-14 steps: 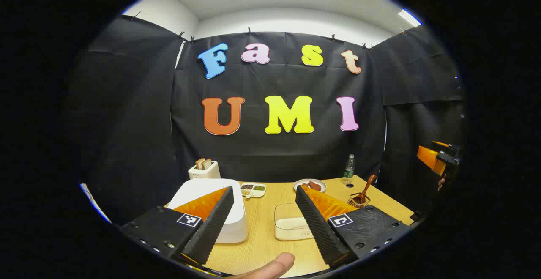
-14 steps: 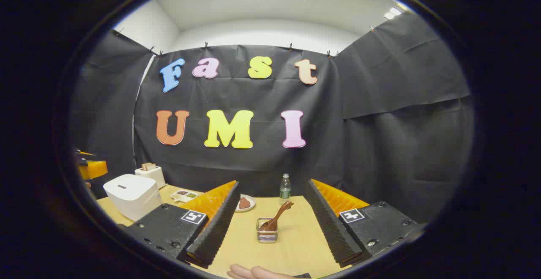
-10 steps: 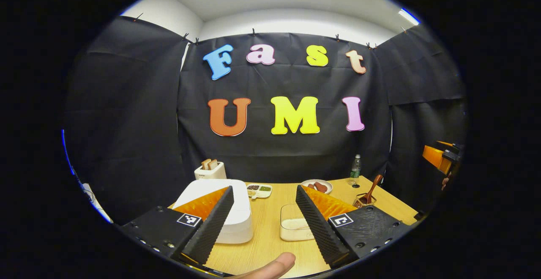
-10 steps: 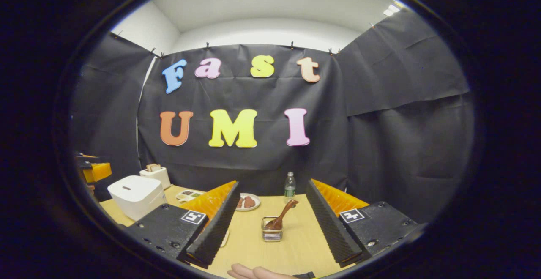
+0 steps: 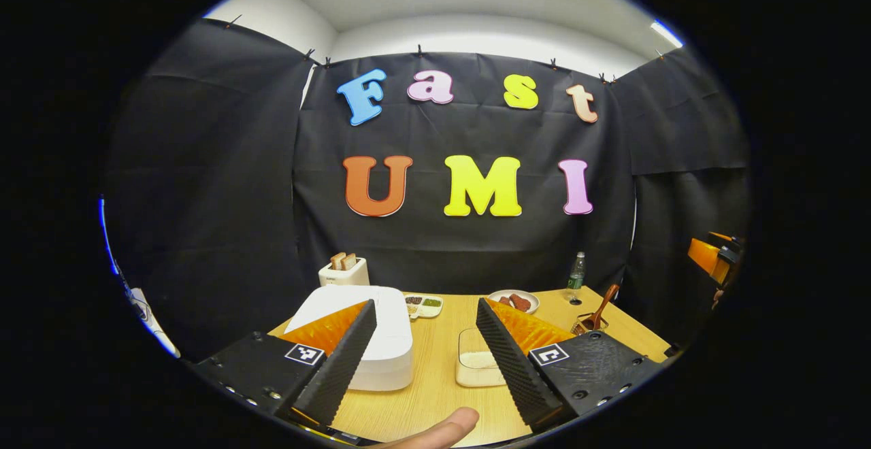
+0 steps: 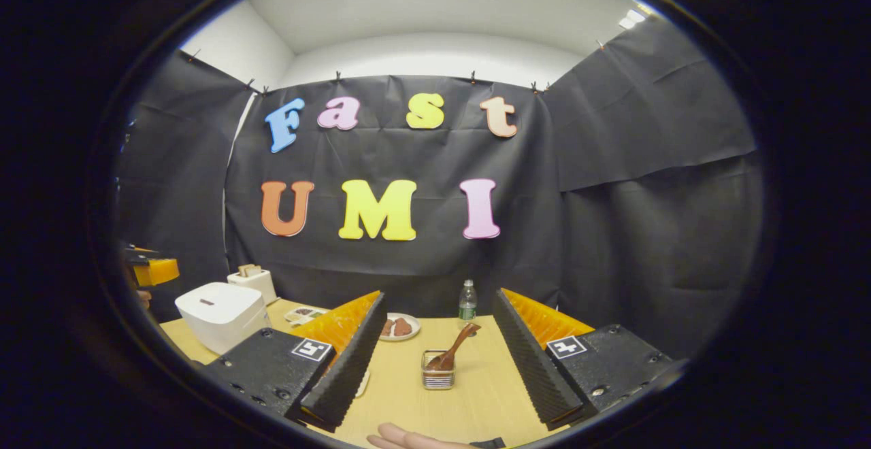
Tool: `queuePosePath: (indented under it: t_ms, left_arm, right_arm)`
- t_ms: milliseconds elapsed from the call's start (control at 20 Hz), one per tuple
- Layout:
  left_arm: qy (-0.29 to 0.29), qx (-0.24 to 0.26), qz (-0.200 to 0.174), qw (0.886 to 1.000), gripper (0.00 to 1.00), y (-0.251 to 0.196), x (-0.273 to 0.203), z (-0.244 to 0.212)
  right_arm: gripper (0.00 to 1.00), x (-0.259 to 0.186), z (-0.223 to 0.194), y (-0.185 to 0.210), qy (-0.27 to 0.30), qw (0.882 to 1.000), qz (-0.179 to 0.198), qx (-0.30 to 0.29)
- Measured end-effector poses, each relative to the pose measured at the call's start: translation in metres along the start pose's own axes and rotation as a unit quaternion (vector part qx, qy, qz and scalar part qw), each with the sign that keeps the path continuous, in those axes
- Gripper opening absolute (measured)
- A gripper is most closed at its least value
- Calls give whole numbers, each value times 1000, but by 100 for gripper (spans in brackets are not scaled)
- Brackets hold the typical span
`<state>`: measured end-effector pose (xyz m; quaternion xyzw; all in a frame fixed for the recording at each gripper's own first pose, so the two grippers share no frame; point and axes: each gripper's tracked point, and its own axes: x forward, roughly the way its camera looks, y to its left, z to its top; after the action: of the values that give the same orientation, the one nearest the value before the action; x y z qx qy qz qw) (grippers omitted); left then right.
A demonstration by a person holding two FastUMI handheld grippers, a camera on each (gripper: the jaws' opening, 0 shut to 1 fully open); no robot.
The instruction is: Close the left gripper, press the button to open the rice cooker; take a wooden spoon from the chopstick holder with the right hand, scoop a spoonful of rice and pour it into the rice cooker, then put the wooden spoon back into the chopstick holder.
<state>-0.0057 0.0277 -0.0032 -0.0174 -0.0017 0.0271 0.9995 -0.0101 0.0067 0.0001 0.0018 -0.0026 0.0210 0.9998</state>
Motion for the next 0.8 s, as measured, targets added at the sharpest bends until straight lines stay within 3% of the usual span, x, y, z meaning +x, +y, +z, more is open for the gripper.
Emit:
queuePosePath:
  t_ms: [100,650,800]
  left_arm:
    - [0,-5,-6,1000,94,0,3,0]
    - [20,-53,-29,998,94,13,17,-8]
    - [28,-36,-12,999,75,25,28,-13]
  right_arm:
    - [96,0,0,0,-1,1000,1,0]
    - [99,10,-9,-10,-3,1000,-5,15]
    - [96,13,-13,-13,-4,1000,-5,18]
